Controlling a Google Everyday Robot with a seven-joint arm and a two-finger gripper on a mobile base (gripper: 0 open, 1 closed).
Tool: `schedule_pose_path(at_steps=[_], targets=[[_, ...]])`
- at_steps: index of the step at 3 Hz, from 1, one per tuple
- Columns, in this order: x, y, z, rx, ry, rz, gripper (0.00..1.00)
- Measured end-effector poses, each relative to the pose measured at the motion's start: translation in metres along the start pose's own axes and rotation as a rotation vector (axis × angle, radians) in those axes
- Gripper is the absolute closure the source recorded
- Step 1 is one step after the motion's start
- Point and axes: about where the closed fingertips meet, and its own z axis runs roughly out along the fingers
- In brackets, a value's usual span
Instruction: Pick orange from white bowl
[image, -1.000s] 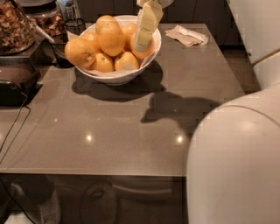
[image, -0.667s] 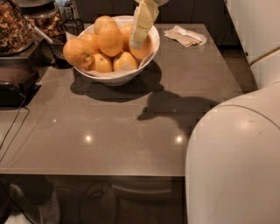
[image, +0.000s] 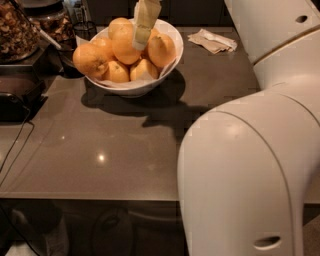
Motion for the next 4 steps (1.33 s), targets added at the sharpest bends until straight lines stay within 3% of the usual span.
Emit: schedule_pose_path(at_steps=[2, 4], targets=[[0.000, -0.016, 0.034, -0.003, 0.129, 0.010, 0.40], [0.002, -0.025, 0.052, -0.007, 0.165, 0.022, 0.36]])
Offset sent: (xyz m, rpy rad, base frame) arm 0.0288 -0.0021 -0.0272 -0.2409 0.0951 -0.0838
